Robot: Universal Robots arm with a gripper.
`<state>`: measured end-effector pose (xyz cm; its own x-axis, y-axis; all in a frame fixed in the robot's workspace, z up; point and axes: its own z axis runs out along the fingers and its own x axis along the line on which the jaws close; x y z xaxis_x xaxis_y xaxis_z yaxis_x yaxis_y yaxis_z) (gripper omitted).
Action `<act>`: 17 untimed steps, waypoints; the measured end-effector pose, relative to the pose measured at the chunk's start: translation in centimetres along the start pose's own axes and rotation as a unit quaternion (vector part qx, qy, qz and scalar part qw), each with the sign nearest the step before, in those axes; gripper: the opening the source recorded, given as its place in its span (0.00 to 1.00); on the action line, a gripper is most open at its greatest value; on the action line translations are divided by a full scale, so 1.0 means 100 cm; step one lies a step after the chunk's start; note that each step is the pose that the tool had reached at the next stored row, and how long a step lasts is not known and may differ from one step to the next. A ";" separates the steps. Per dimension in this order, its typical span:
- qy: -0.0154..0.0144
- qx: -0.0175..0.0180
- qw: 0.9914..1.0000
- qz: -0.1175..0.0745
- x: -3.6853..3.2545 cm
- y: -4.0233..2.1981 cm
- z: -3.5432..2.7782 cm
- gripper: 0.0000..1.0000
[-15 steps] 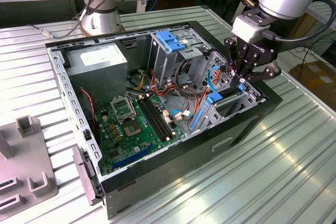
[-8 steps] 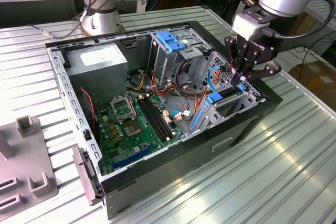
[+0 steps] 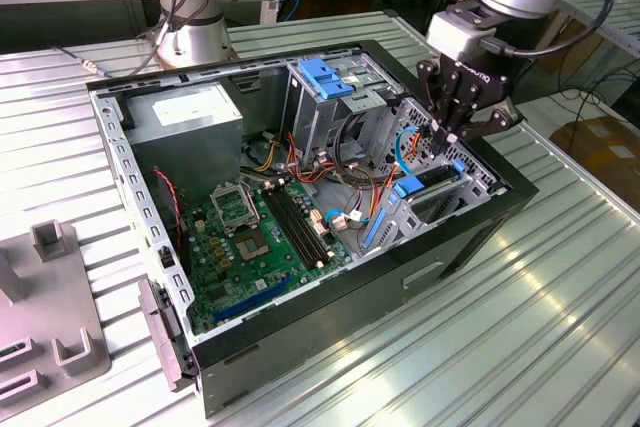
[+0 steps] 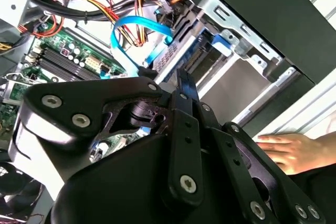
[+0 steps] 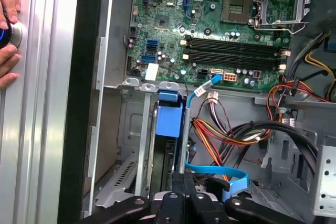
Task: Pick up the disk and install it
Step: 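Insert the first disk wire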
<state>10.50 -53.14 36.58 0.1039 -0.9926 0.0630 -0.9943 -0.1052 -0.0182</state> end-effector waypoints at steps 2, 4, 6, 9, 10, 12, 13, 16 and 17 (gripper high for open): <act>0.001 0.000 1.000 0.000 -0.0037 -0.0004 -0.0003 0.10; 0.004 0.000 1.000 0.000 -0.0082 -0.0009 -0.0005 0.10; 0.006 -0.001 1.000 0.000 -0.0143 -0.0015 -0.0008 0.10; 0.007 -0.001 1.000 -0.002 -0.0153 -0.0028 -0.0010 0.10; 0.007 0.000 1.000 -0.005 -0.0152 -0.0042 -0.0009 0.10; 0.007 0.000 1.000 -0.007 -0.0150 -0.0061 -0.0008 0.10; 0.007 0.000 1.000 -0.007 -0.0148 -0.0076 -0.0009 0.10; 0.007 0.000 1.000 -0.010 -0.0143 -0.0130 -0.0007 0.10; 0.007 0.000 1.000 -0.011 -0.0140 -0.0149 -0.0006 0.10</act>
<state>11.83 -51.58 36.58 0.1248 -0.9892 0.0767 -0.9918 -0.1264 -0.0168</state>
